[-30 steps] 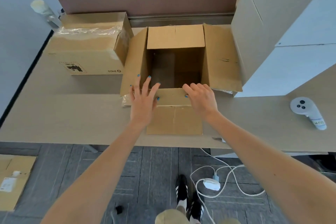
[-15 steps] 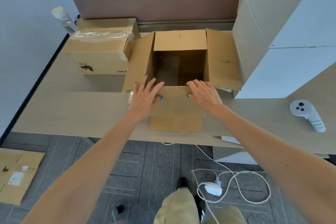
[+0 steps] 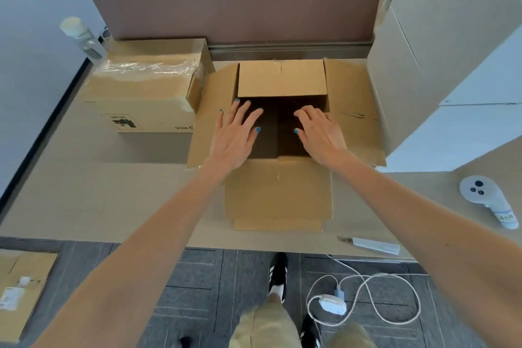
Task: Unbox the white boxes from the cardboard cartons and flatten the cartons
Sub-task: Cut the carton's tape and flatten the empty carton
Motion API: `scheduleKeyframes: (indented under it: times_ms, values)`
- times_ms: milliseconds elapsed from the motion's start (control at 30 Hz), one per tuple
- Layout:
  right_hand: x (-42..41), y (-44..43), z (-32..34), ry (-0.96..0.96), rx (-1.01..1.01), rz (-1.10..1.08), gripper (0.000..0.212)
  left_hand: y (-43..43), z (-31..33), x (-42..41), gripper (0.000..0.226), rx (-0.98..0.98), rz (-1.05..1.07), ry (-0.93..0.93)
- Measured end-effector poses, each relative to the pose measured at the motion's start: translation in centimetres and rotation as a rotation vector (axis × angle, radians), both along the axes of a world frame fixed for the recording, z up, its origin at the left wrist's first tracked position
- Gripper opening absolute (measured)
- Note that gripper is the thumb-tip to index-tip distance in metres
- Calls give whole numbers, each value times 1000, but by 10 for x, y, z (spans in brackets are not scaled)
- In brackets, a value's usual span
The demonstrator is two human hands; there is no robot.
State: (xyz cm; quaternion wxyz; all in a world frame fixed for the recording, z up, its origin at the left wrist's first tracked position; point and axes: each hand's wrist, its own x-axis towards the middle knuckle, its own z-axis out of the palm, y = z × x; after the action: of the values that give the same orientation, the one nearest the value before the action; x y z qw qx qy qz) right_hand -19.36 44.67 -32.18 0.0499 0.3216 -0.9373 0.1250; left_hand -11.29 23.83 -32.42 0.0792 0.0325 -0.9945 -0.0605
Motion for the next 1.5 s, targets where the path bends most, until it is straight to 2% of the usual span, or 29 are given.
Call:
scheduleKeyframes:
  times_ms: [267, 433, 600, 767, 967, 1100, 1200, 1333, 1500]
  values:
    - [-71, -41, -5, 1, 44, -128, 52, -24, -5, -84, 52, 5, -65, -43]
    - [-104, -49, -7, 23, 102, -104, 63, -38, -11, -117, 56, -57, -146, -72]
    - [-119, -47, -4, 11, 141, -26, 52, -55, -10, -133, 49, -70, -220, -100]
    - [-119, -42, 5, 121, 62, 16, 38, -58, 6, -127, 43, 3, -229, -7]
    - [-123, -40, 18, 278, -24, 56, 27, -59, 32, -130, 40, -14, -245, 131]
    - [-141, -50, 40, 376, -120, 39, 17, -67, 58, -156, 28, -21, -266, 264]
    - [-164, -63, 56, 396, -164, -7, 15, -69, 69, -185, 24, 68, -201, 335]
    - [-198, -76, 59, 434, -97, -79, 34, -74, 60, -224, 34, 94, -117, 389]
    - [-212, -75, 31, 245, 110, -18, 64, -93, 30, -235, 66, -14, -74, 112]
